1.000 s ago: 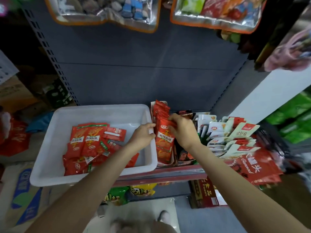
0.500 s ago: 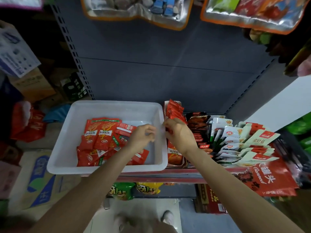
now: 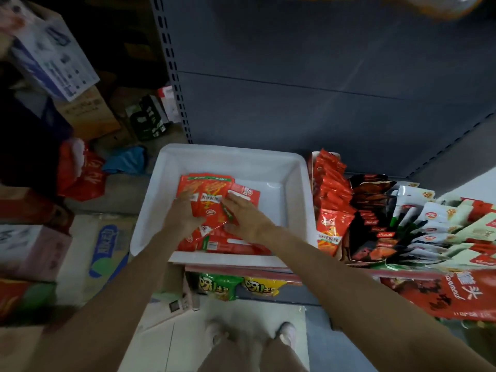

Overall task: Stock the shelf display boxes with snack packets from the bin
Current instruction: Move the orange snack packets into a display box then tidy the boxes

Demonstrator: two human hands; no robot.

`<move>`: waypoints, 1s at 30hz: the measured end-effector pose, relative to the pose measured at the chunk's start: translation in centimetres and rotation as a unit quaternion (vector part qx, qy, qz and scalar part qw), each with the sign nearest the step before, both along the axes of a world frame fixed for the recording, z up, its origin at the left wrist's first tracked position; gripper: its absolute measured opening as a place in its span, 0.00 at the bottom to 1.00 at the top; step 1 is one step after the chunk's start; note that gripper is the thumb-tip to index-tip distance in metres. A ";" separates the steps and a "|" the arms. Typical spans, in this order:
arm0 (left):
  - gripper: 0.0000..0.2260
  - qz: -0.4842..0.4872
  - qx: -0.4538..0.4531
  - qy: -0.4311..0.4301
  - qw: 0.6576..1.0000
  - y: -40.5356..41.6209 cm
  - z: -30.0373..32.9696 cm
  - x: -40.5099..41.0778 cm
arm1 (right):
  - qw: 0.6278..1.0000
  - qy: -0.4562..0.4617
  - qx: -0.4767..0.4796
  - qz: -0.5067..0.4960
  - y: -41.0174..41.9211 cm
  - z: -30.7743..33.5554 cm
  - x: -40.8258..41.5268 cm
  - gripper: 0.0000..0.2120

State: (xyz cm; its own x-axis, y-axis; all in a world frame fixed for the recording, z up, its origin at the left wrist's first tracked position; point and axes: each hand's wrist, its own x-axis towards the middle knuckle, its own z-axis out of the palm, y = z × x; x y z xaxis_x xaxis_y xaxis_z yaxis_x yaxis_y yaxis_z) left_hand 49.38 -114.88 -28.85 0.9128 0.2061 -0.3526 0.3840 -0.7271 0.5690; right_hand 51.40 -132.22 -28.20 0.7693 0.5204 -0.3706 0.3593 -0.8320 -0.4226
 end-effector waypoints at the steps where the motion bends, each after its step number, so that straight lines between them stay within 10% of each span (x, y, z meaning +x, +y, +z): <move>1: 0.31 -0.006 0.012 0.007 1.000 0.3 -0.1 0.0 | 0.999 0.008 -0.027 0.022 0.7 -0.7 0.1 0.35; 9: 0.11 -0.048 0.185 -0.027 0.981 0.7 1.6 -0.2 | 0.998 0.030 -0.045 0.040 1.8 -1.3 -0.1 0.31; 16: 0.10 0.044 -0.116 -0.140 0.982 -0.3 5.7 -0.7 | 0.980 -0.008 0.199 -0.011 0.9 2.1 -0.5 0.43; 20: 0.13 0.091 -0.347 -0.106 0.928 -3.5 8.7 -0.2 | 0.963 -0.071 0.255 -0.058 -0.7 4.8 -0.4 0.33; 30: 0.10 -0.097 -0.272 -0.127 0.949 -13.0 8.1 4.2 | 0.867 -0.233 0.322 -0.302 -12.8 11.0 0.5 0.06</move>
State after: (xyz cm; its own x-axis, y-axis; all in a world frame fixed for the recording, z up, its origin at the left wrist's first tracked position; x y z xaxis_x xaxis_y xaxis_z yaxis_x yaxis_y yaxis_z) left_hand 53.59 -127.87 -20.70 0.9849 -0.1232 -0.1215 0.0727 -0.3427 0.9366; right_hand 51.94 -144.98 -17.21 0.9612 -0.0455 0.2720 0.1978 -0.5736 -0.7949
